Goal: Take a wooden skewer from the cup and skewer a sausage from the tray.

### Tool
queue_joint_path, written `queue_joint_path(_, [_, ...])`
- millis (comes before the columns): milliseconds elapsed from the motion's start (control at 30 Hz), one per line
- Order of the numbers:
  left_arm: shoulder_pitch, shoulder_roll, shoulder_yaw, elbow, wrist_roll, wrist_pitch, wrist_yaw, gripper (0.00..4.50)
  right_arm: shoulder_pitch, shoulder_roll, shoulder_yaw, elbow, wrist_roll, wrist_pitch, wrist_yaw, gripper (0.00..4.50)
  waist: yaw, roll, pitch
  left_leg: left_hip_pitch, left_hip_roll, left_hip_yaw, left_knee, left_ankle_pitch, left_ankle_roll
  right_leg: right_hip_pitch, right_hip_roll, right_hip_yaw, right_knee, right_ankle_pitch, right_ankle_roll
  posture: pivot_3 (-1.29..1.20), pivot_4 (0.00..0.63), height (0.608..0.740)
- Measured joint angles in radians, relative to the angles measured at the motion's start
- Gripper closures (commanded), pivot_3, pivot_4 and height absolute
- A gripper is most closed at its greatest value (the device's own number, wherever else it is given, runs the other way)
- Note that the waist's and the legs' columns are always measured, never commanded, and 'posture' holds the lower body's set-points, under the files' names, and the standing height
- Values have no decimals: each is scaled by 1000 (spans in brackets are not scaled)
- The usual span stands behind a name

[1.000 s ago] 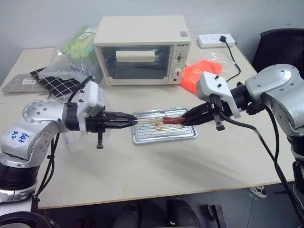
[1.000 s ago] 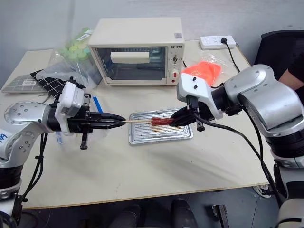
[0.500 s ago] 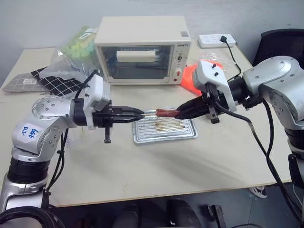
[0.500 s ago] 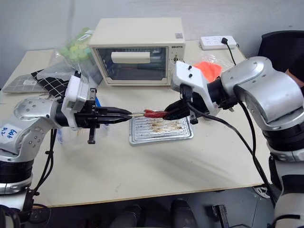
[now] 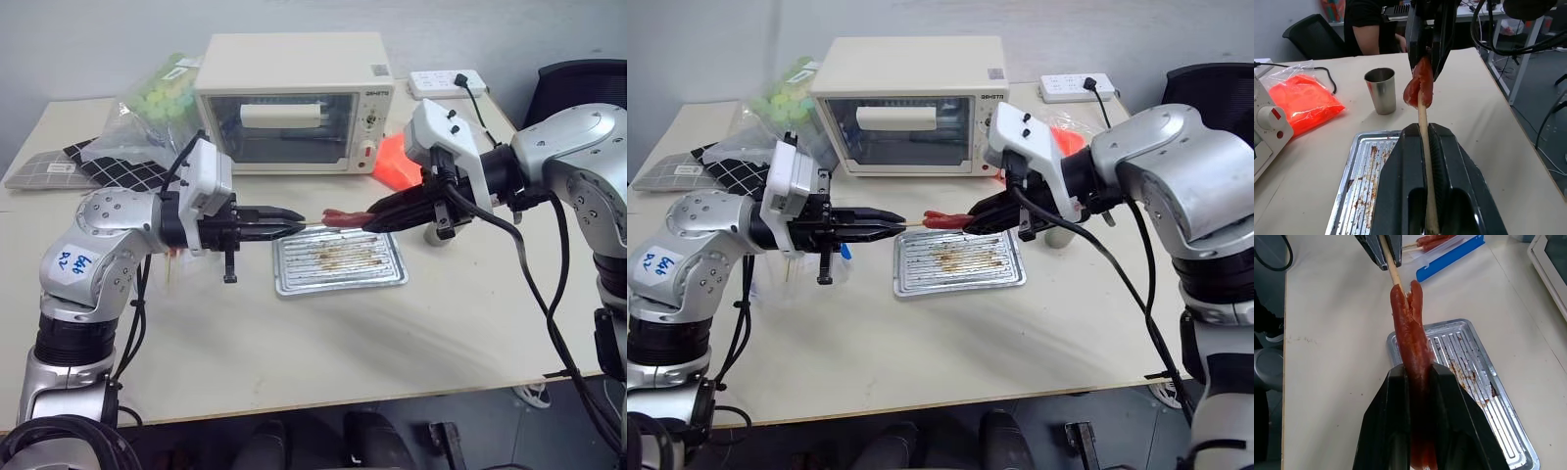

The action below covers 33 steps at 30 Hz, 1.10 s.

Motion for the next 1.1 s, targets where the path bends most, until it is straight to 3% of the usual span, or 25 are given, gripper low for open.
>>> queue_joint_path(367, [0, 88, -12, -2, -1, -26, -103, 4500, 25, -11, 32, -27, 0, -115, 75, 4140, 0, 0, 0, 0, 0, 0, 0, 0, 0, 0, 0, 0, 0, 0, 0, 0, 150, 740])
queue_joint_path(667, [-24, 56, -30, 12, 8, -16, -95, 4500, 25, -19, 26, -26, 0, -123, 76, 4140, 1, 0, 0, -1, 0, 0, 1, 0, 0, 0, 0, 0, 0, 0, 0, 0, 150, 740])
queue_joint_path(700, [-28, 54, -32, 17, 8, -15, -95, 4500, 25, -20, 26, -26, 0, -122, 76, 3699, 0, 0, 0, -1, 0, 0, 1, 0, 0, 0, 0, 0, 0, 0, 0, 0, 150, 740])
queue_joint_path(767, [-30, 53, -35, 21, 9, -15, -96, 4500, 26, -21, 25, -27, 2, -122, 78, 3456, 0, 0, 0, -1, 0, 0, 1, 0, 0, 0, 0, 0, 0, 0, 0, 0, 150, 740])
queue_joint_path(900, [-29, 45, -85, 21, 21, -16, -100, 4500, 25, -9, 7, -66, 46, -133, 92, 2464, 0, 0, 0, -1, 0, -1, 1, 0, 0, 0, 0, 0, 0, 0, 0, 0, 150, 740])
queue_joint_path(1100, [42, 97, -31, 2, 26, -9, -70, 4500, 27, -41, 7, -25, 16, -207, 95, 2464, -2, 0, 0, -1, 0, -1, 1, 0, 0, -1, 0, 0, 0, 0, 0, 0, 150, 740])
